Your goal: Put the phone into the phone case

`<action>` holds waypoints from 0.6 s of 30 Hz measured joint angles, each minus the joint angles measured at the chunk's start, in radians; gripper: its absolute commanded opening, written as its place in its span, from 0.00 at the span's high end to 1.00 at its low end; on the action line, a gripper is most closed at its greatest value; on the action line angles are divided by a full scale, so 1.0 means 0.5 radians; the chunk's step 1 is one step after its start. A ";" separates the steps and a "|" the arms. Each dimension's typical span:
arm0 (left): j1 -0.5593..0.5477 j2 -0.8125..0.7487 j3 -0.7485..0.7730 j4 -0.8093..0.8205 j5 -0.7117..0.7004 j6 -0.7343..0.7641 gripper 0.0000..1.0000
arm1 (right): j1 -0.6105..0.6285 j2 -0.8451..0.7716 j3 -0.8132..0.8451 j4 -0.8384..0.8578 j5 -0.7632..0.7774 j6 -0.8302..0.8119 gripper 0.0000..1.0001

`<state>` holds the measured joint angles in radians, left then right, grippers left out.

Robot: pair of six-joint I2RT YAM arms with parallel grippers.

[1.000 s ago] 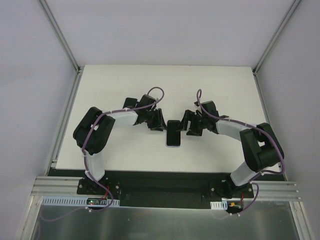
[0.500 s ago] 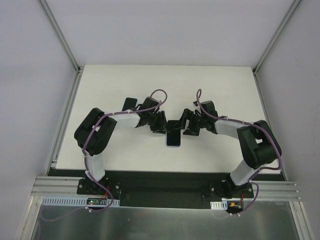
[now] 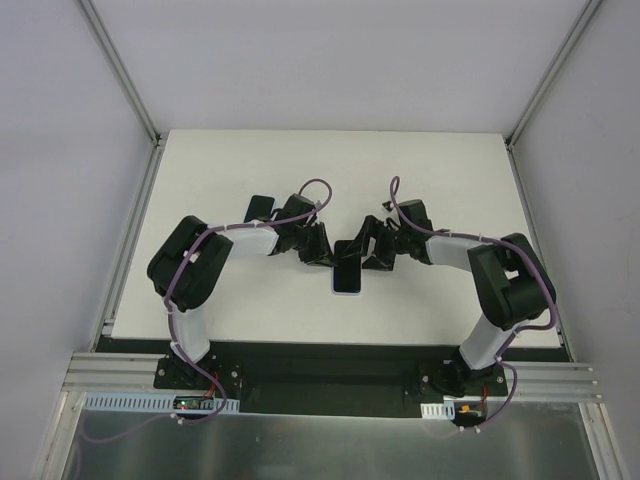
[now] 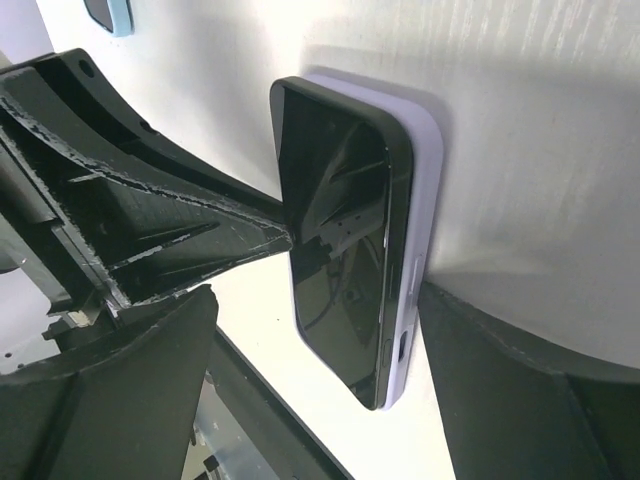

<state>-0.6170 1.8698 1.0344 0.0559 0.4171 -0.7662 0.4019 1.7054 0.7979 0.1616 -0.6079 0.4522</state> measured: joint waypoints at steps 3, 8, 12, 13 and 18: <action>0.021 -0.002 -0.024 0.038 0.050 0.000 0.89 | -0.006 0.013 0.013 0.000 -0.030 0.008 0.15; 0.061 -0.003 -0.068 0.104 0.129 -0.005 0.89 | -0.021 0.024 0.011 0.061 -0.106 0.065 0.14; 0.114 -0.014 -0.121 0.153 0.201 -0.016 0.89 | -0.053 0.142 -0.003 0.307 -0.229 0.229 0.16; 0.127 -0.023 -0.137 0.159 0.214 -0.018 0.90 | -0.061 0.187 -0.018 0.423 -0.268 0.298 0.16; 0.152 -0.037 -0.171 0.195 0.251 -0.015 0.89 | -0.053 0.348 -0.095 0.912 -0.438 0.571 0.21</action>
<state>-0.5411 1.8511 0.9489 0.1535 0.5426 -0.7738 0.3752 1.8793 0.7506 0.6178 -0.8268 0.7380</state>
